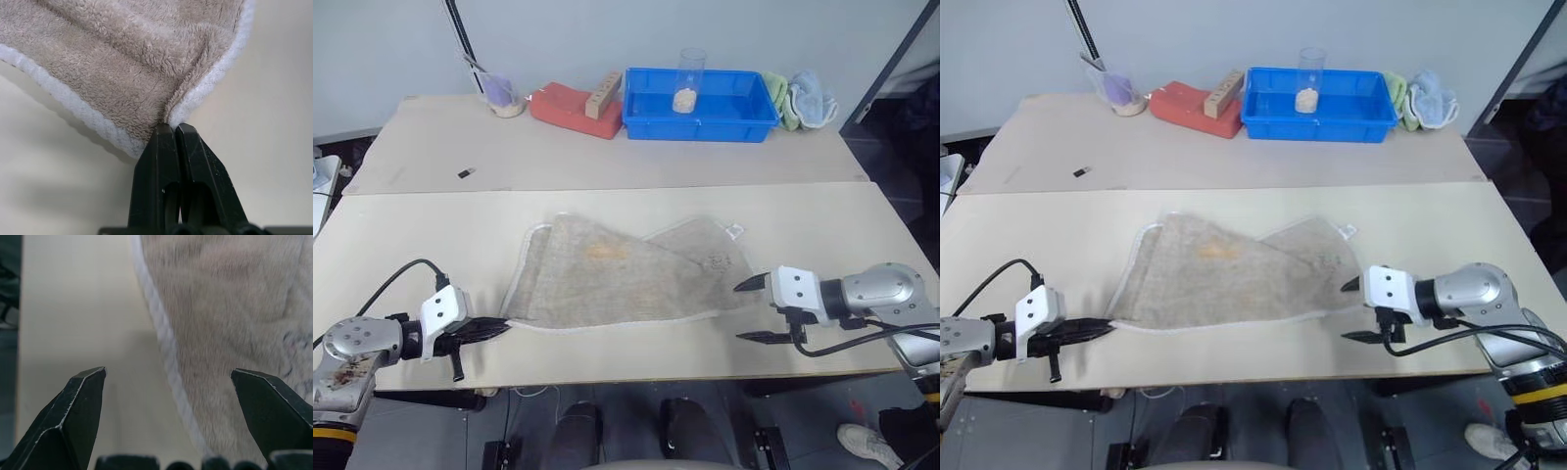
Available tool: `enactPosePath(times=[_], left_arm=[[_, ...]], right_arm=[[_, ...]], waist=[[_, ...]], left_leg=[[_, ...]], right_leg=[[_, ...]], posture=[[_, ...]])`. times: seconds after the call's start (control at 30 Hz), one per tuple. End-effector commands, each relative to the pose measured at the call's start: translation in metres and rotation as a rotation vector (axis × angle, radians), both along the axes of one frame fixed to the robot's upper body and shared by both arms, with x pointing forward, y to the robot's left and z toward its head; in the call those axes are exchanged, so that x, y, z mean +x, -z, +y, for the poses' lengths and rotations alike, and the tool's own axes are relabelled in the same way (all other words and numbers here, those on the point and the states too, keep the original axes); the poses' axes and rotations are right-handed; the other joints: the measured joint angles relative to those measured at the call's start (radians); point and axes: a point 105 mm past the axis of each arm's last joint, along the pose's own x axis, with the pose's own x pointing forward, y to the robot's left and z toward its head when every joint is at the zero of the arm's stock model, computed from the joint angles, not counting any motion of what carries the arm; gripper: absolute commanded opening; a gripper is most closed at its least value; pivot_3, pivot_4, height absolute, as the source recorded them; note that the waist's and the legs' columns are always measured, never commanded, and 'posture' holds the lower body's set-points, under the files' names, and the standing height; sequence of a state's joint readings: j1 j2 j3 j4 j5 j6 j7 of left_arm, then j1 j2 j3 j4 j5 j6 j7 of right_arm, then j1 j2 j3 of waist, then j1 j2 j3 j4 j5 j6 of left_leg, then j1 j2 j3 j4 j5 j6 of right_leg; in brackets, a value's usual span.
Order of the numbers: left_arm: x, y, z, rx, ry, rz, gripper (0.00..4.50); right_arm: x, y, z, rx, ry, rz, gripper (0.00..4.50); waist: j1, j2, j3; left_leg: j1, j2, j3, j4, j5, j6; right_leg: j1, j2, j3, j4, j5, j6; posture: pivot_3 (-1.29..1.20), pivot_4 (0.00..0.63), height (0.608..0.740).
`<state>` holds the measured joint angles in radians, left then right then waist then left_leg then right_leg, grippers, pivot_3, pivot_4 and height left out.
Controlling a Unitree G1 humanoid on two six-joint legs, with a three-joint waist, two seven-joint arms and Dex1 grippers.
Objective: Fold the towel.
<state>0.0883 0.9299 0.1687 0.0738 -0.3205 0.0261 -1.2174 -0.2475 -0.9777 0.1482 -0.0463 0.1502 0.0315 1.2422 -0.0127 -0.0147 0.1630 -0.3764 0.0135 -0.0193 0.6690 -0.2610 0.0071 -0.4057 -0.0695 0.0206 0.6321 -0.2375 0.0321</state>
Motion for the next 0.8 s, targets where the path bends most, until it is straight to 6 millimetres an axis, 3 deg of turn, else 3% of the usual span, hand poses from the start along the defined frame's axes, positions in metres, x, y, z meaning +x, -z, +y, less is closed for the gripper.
enactPosePath(times=[0.03, 0.23, 0.33, 0.67, 0.7, 0.8], left_arm=[[0.002, -0.014, 0.002, 0.001, -0.001, -0.042, 0.01], [0.001, -0.017, 0.001, 0.002, -0.016, -0.051, 0.01], [0.000, -0.017, -0.001, 0.002, -0.022, -0.055, 0.00], [0.002, -0.019, -0.002, 0.006, -0.037, -0.068, 0.00], [0.003, -0.020, -0.002, 0.006, -0.038, -0.069, 0.00], [0.010, -0.024, -0.001, 0.006, -0.049, -0.088, 0.00]], right_arm=[[0.011, 0.000, -0.009, -0.015, 0.035, -0.030, 4.50], [0.022, 0.010, -0.032, -0.067, 0.082, -0.014, 4.50], [0.025, 0.014, -0.035, -0.079, 0.078, -0.011, 3.68], [0.028, 0.016, -0.044, -0.100, 0.052, -0.020, 0.26], [0.028, 0.014, -0.045, -0.097, 0.053, -0.018, 0.03], [0.029, 0.006, -0.045, -0.063, 0.064, -0.014, 0.03]], waist=[[0.000, 0.000, 0.000], [0.000, 0.000, 0.000], [0.002, -0.001, 0.000], [0.001, -0.002, -0.001], [0.002, -0.002, -0.001], [0.005, -0.002, -0.001]], left_leg=[[0.000, 0.000, 0.000, 0.000, 0.000, 0.000], [0.000, 0.000, 0.000, 0.000, 0.000, 0.000], [0.001, 0.000, 0.000, 0.000, 0.000, 0.000], [0.002, 0.000, 0.000, 0.000, 0.000, 0.000], [0.002, 0.000, 0.001, 0.000, 0.000, 0.000], [0.002, 0.000, 0.000, 0.000, 0.000, 0.000]], right_leg=[[0.000, 0.000, 0.000, 0.000, 0.000, 0.000], [0.001, 0.000, 0.000, 0.000, 0.000, 0.000], [0.001, -0.001, 0.000, -0.001, 0.000, 0.000], [0.002, -0.001, 0.001, 0.000, 0.000, -0.001], [0.002, -0.001, 0.001, 0.000, 0.000, -0.001], [0.002, -0.001, 0.001, 0.000, 0.000, -0.001]], posture=[[0.00, 0.150, 0.740], [0.00, 0.150, 0.740], [0.00, 0.150, 0.740], [0.00, 0.150, 0.740], [0.00, 0.150, 0.740], [0.00, 0.150, 0.740]])
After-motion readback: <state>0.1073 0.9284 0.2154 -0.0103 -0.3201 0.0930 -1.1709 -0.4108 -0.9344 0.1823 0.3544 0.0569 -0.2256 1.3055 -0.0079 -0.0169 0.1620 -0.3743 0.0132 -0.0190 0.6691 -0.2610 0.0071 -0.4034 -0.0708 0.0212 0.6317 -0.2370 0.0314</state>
